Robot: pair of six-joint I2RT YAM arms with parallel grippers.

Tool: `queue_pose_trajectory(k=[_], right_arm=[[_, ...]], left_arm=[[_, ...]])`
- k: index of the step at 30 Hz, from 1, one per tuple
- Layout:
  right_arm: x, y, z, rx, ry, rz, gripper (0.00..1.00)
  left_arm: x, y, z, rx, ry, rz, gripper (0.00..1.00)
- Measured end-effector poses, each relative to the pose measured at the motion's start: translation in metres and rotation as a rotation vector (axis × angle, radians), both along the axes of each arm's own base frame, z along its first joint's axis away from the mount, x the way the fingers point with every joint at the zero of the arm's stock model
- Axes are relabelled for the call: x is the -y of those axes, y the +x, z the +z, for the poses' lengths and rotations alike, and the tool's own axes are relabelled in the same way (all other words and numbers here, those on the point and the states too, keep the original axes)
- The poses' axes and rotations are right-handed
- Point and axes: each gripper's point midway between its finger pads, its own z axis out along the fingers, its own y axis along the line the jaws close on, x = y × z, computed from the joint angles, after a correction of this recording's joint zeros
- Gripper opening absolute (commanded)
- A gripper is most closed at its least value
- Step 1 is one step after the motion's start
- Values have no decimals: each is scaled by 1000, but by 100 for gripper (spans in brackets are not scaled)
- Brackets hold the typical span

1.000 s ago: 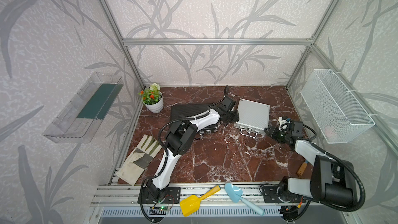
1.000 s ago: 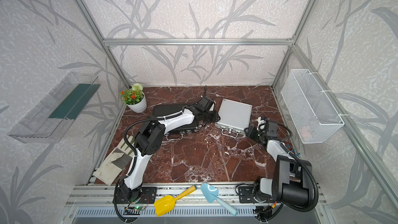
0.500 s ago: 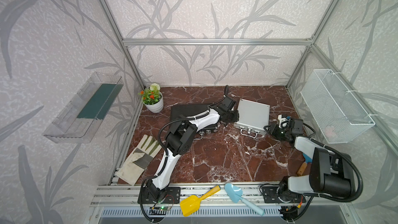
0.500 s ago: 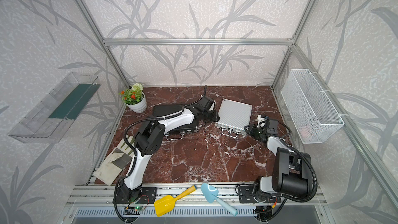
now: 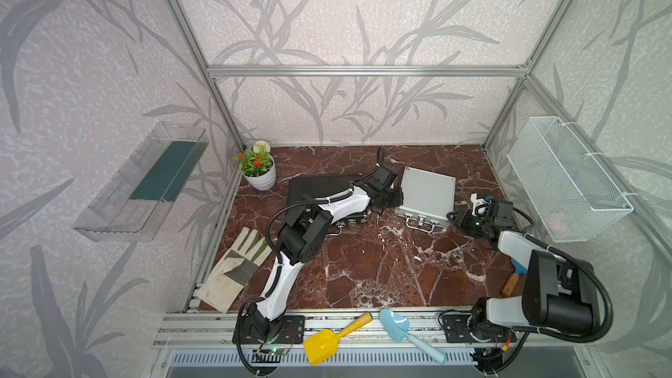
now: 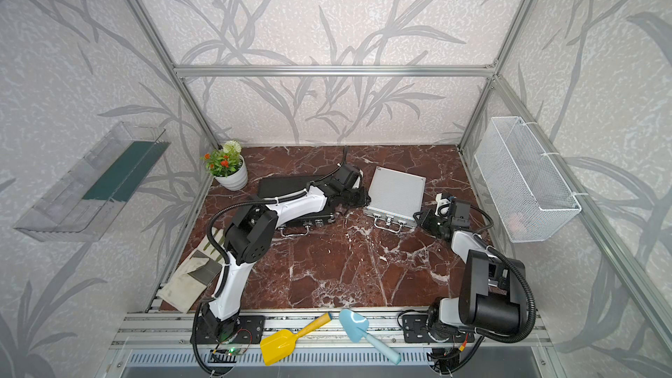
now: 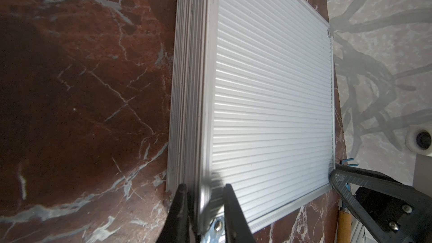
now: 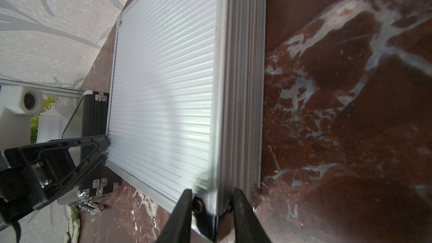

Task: Open the poker set cases
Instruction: Open the case lid on the poker set case.

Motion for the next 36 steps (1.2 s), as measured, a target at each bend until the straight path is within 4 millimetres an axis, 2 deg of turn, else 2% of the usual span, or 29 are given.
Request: queue_pose_trajectory(k=[9,13,16,20,29,32,36], right_arm=[[3,-14,6,5,-16,-26,28],[3,-18,21,37,-23,-31,28],[2,-21,30,52,-24,-35,28],[2,-21,41,82,-30,-38,29],[2,-23,42,71,-37,-31,29],[3,-21,47,71,-30,-39,29],[4,-16,59,80,-21,-49,30]], left_arm=[[4,-13,2,0,-9,3,14],[3,-21,6,2,-3,1,14],[2,-24,17,13,-10,2,14],[1,-24,31,30,-24,5,14],[2,-26,33,14,-33,10,15],[2,-26,35,13,-38,12,15],[4,-21,48,15,-48,11,15]])
